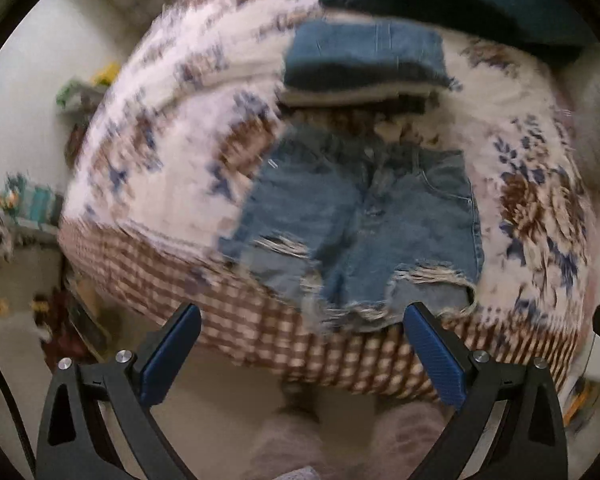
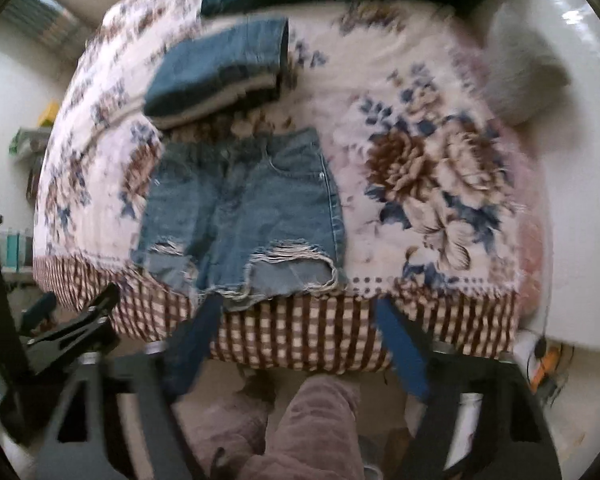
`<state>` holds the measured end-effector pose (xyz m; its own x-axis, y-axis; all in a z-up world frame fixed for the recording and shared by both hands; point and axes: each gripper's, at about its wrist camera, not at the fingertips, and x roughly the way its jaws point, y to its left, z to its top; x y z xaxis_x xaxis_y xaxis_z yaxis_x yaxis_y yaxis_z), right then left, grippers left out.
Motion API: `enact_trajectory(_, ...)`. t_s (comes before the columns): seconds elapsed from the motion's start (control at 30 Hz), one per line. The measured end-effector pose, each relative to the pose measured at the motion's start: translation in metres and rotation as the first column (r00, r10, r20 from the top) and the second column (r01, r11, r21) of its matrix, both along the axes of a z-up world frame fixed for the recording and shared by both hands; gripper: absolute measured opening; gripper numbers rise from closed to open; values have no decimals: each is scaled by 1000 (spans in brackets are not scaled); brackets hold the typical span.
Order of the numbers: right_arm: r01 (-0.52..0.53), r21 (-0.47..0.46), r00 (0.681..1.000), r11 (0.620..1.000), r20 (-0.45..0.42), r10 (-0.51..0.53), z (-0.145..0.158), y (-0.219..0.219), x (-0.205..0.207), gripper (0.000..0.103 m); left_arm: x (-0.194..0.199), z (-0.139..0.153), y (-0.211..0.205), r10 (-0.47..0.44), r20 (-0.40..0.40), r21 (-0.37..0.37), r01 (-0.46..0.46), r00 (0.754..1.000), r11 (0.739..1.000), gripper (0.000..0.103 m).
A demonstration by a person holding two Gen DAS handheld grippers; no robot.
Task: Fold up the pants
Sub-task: 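Lower both grippers onto the frayed hems of the denim shorts, then grasp the shorts hems with both grippers and fold them over toward the waistband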
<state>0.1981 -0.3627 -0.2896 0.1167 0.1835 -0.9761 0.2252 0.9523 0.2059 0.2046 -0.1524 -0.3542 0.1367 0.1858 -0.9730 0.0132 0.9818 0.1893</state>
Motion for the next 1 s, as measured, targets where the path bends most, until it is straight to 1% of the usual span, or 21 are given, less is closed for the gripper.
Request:
enact_trajectory(0.03, -28, 15, 999, 1000, -31, 28, -23, -12, 18, 55, 7, -25, -13, 28, -28, 3, -28, 999, 1000, 103)
enact_trajectory(0.07, -44, 21, 998, 999, -49, 45, -38, -19, 29, 53, 9, -40, -20, 42, -45, -11, -43, 998, 999, 103)
enact_trajectory(0.1, -63, 31, 996, 998, -61, 65, -58, -30, 43, 53, 10, -57, -29, 55, -59, -31, -57, 997, 998, 103)
enact_trajectory(0.13, -84, 31, 994, 996, -67, 86, -77, -40, 57, 53, 13, -79, -40, 68, -75, -45, -71, 995, 996, 103)
enact_trajectory(0.17, -101, 29, 992, 994, -76, 103, -90, -47, 64, 53, 15, -102, -51, 79, -95, -62, -85, 992, 994, 103)
enact_trajectory(0.23, -126, 31, 986, 992, -109, 128, -128, -64, 85, 53, 15, -149, -76, 107, -149, -78, -120, 983, 990, 103)
enact_trajectory(0.27, -114, 38, 984, 993, -135, 118, -153, -77, 96, 53, 15, -162, -84, 120, -169, -96, -138, 978, 986, 103)
enact_trajectory(0.33, -97, 81, 977, 992, -183, 110, -185, -89, 103, 53, 9, -187, -105, 135, -196, -113, -160, 971, 981, 103)
enact_trajectory(0.4, -77, 125, 968, 989, -227, 104, -218, -101, 114, 55, 2, -203, -127, 112, -210, -102, -136, 971, 985, 102)
enact_trajectory(0.47, -78, 163, 961, 984, -252, 118, -246, -110, 126, 57, -8, -215, -150, 78, -216, -98, -101, 973, 990, 102)
enact_trajectory(0.53, -86, 193, 956, 977, -259, 136, -262, -108, 134, 58, -16, -224, -169, 46, -214, -100, -69, 976, 993, 98)
enact_trajectory(0.57, -89, 223, 953, 971, -265, 148, -275, -108, 143, 58, -19, -232, -179, 24, -217, -101, -47, 976, 994, 94)
enact_trajectory(0.6, -90, 245, 951, 965, -267, 157, -280, -106, 149, 59, -20, -240, -188, 4, -226, -104, -28, 974, 994, 80)
enact_trajectory(0.63, -91, 270, 949, 959, -268, 166, -288, -104, 157, 60, -21, -247, -193, -10, -240, -104, -15, 971, 994, 60)
enact_trajectory(0.67, -96, 295, 947, 951, -267, 179, -294, -99, 166, 61, -22, -256, -197, -22, -258, -98, -4, 966, 995, 54)
enact_trajectory(0.7, -103, 315, 946, 943, -263, 192, -298, -95, 173, 61, -21, -259, -197, -17, -254, -99, -9, 967, 995, 43)
enact_trajectory(0.73, -112, 335, 944, 936, -257, 205, -304, -90, 183, 61, -18, -257, -193, -1, -236, -108, -25, 972, 994, 26)
enact_trajectory(0.8, -143, 366, 940, 920, -239, 241, -314, -75, 203, 61, -13, -252, -185, 27, -226, -110, -53, 974, 993, 13)
enact_trajectory(0.83, -155, 372, 938, 915, -237, 254, -318, -67, 210, 61, -10, -247, -180, 45, -227, -115, -73, 973, 991, 7)
enact_trajectory(0.97, -207, 356, 917, 911, -255, 307, -333, -41, 236, 61, 1, -226, -167, 73, -223, -109, -99, 972, 989, 5)
enact_trajectory(1.0, -223, 359, 911, 906, -253, 325, -334, -33, 241, 59, 7, -222, -165, 78, -221, -108, -104, 972, 989, 5)
